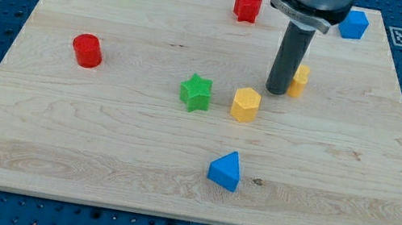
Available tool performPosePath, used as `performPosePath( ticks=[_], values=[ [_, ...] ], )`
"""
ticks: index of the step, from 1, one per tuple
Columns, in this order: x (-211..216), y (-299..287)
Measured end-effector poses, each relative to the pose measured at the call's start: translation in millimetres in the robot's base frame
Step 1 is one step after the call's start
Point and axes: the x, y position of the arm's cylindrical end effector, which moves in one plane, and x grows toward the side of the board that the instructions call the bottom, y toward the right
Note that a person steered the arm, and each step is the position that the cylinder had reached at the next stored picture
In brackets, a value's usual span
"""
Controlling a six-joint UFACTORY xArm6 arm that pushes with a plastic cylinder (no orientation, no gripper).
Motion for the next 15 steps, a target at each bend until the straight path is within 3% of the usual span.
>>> performPosePath(
  ticks=[2,3,5,8,9,10,15],
  values=[
    [-9.5,26.4],
    [-45.2,-18.1],
    [-50.2,50.2],
    [-18.6,22.2],
    [-18.1,71.5],
    [-13.7,81.8],
    [16.2,88.1]
  ],
)
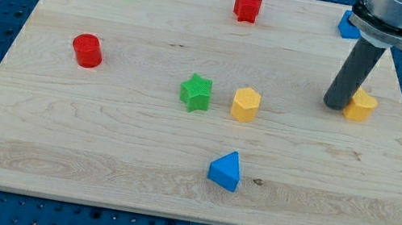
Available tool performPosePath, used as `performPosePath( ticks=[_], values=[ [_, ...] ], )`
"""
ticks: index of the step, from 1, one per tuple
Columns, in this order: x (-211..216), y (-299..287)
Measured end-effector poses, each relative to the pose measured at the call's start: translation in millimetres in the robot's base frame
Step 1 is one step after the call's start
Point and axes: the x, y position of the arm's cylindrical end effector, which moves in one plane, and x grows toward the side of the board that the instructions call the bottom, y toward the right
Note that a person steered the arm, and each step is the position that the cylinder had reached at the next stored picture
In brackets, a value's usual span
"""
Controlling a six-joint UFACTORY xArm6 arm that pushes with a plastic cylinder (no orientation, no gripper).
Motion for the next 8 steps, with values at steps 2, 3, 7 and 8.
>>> performPosePath(
  ticks=[2,3,7,8],
  values=[
    [0.0,-4.5],
    [0.0,-15.3],
    [-0.7,-53.5],
    [-1.9,-79.4]
  ],
)
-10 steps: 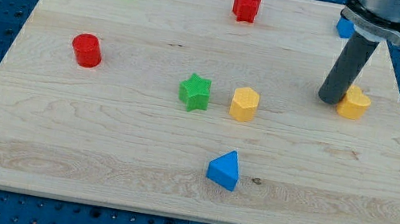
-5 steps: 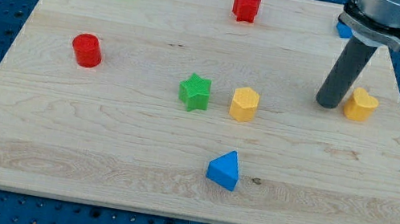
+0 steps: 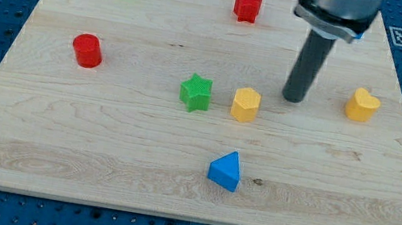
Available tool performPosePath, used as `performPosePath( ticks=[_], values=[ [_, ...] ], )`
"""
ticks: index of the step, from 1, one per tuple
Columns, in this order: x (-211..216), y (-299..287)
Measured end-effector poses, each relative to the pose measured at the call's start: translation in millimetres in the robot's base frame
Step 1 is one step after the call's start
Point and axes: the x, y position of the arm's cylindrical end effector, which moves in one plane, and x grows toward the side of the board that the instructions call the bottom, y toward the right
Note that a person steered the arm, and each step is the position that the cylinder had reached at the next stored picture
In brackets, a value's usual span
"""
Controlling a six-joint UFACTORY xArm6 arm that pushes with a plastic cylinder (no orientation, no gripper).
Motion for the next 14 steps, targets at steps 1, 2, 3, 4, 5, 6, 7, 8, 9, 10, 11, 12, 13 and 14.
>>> performPosePath(
  ticks=[1,2,3,4,5,6,7,8,9,10,11,12,13,14],
  values=[
    [-1.2,-38.8],
    [-0.7,-70.8],
    [2.7,-74.7],
    [25.8,-74.7],
    [26.3,-88.1],
    [8.0,-120.7],
    [5.2,-144.5],
    [27.5,-148.8],
    [43.9,-148.9],
    [58.3,-159.2],
    [67.8,-168.0],
    [76.7,-176.7],
    [84.6,-191.0],
    [82.9,-231.1]
  ],
)
